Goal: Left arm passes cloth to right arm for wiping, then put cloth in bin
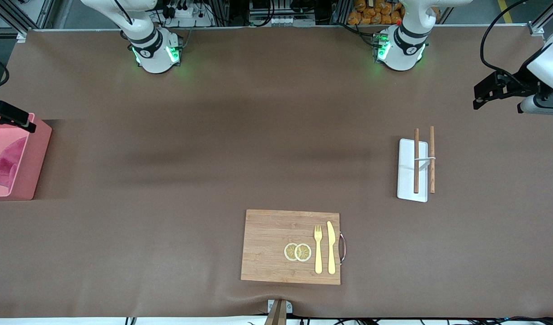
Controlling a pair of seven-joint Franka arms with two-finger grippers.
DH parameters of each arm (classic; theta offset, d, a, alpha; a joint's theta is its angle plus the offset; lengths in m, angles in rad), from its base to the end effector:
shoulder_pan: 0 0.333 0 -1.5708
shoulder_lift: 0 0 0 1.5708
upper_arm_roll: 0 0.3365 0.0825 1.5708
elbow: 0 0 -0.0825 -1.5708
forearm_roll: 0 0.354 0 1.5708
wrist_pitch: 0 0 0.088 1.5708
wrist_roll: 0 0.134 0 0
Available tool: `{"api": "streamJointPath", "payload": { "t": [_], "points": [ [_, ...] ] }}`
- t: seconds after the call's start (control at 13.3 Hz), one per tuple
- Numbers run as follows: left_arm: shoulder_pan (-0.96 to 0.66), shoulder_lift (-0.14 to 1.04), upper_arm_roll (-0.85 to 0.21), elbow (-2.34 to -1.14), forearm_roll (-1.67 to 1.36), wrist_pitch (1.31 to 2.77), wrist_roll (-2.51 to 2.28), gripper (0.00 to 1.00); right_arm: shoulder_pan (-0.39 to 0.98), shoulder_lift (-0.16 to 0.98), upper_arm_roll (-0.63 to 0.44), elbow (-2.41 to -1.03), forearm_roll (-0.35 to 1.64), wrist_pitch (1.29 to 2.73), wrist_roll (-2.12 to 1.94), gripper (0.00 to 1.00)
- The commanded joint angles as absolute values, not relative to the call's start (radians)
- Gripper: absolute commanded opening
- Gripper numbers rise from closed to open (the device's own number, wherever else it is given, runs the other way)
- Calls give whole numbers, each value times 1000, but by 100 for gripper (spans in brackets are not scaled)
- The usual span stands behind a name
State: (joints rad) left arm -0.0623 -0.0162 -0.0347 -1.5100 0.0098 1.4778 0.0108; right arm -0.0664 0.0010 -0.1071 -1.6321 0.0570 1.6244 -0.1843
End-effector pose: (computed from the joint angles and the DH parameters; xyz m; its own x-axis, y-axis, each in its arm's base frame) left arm 0.5072 -0.0481 0.6449 0.9942 -0.1067 -0.0161 -0.1068 -0.9942 -0.0102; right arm 0.5215 -0.0839 0.5952 1.0000 0.0074 0.0018 0.0075 -0.9983 -0.0574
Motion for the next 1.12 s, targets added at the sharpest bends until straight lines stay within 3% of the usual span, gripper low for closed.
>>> {"api": "streamJointPath", "payload": {
  "t": [0.0,0.3,1.05],
  "points": [
    [-60,-9,-37,-1494,31,1477,25,100,-66,-49,-92,-1703,61,1667,-181,100],
    [-60,-9,-37,-1494,31,1477,25,100,-69,-38,-55,-1654,-44,1675,-126,100],
    [-61,-9,-35,-1494,20,1477,-8,100,-71,-40,-60,-1657,-25,1671,-121,100]
  ]
}}
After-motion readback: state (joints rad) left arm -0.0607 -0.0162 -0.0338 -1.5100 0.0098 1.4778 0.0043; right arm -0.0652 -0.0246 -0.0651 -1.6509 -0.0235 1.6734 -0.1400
